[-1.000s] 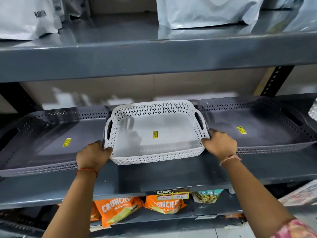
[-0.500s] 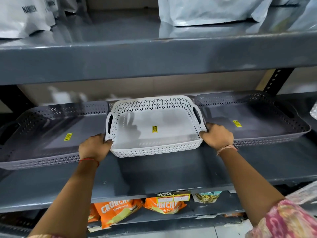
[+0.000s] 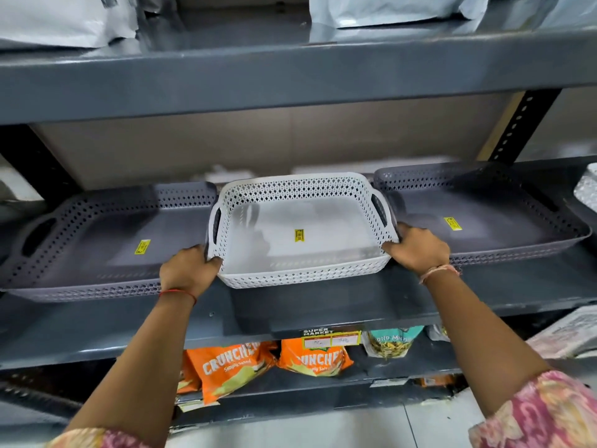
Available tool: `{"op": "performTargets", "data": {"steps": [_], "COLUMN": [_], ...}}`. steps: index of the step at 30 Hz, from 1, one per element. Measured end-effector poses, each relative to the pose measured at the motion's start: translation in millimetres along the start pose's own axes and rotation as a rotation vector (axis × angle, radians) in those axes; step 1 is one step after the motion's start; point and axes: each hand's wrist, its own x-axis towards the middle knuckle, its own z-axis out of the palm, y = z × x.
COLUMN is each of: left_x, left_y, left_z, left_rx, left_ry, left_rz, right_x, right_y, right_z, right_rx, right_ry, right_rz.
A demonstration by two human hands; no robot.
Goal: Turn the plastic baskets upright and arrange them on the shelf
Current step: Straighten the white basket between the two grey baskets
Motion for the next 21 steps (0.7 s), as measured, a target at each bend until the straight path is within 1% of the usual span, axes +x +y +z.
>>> {"op": "performTargets", "data": {"steps": [8,13,21], "left_x": [-39,-56,-71], "left_y": [0,0,-1], "left_z": [-5,-5,-5], "left_rx": [-0.047,-0.013,-0.027], "left_ry": [0.013,0.048,0.058], "left_rz": [-0.005,0.0,-0.002], "right_x": [-32,-47,-62], "right_y": [13,19,22], "right_z": [-4,-5,-6], "right_rx": [0.003,0.03,0.056], "right_ry": [0.068,0.076,0.143], "right_rz": [-0.062,-0.068,-0.058]}}
